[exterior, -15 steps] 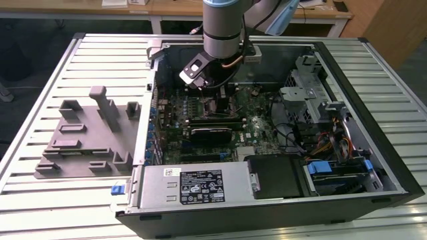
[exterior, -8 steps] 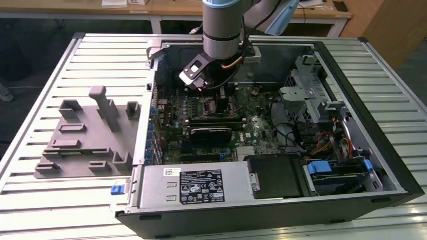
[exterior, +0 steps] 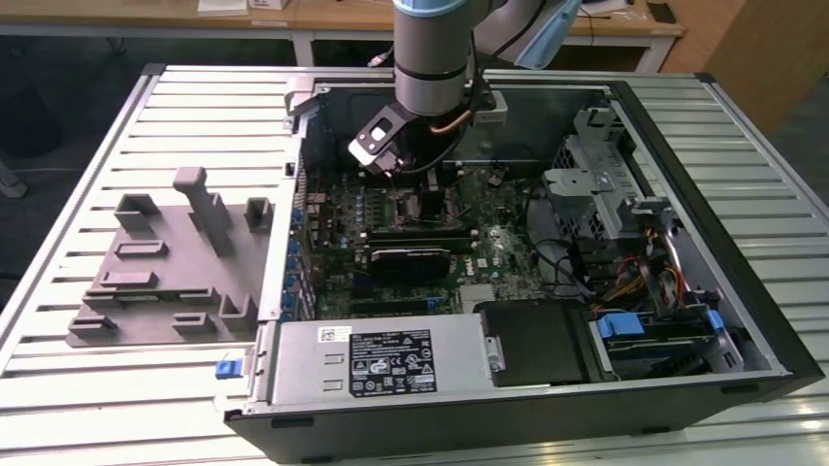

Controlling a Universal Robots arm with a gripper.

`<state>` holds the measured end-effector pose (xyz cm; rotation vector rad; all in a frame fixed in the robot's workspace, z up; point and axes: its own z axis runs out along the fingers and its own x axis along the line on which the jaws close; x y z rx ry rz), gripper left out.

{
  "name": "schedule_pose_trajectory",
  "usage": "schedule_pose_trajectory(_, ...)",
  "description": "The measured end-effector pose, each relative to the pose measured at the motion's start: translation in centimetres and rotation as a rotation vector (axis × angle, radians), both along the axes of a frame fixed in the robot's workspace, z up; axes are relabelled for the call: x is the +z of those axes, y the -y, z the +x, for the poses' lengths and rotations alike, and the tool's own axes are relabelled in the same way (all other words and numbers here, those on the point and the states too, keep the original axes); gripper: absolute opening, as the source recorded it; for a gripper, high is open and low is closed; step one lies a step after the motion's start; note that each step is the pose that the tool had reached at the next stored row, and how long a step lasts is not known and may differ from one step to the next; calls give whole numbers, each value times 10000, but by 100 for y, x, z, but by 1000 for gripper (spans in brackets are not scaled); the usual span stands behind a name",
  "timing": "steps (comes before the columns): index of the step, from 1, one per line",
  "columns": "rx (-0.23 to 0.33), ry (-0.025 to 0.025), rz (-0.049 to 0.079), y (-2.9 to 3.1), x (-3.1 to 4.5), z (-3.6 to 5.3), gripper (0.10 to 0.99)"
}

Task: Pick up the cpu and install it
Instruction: 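Place the cpu into insertion slot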

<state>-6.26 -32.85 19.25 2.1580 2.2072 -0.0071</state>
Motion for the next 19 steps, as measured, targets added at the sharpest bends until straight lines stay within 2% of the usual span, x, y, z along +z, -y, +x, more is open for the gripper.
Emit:
schedule_pose_trajectory(6, 0, -2, -2, 0, 3, 0, 612)
schedule_pose_trajectory(12, 0, -1, -2, 0, 66, 0, 612)
schedule_pose_trajectory(19, -1, -1, -1, 0, 66, 0, 612)
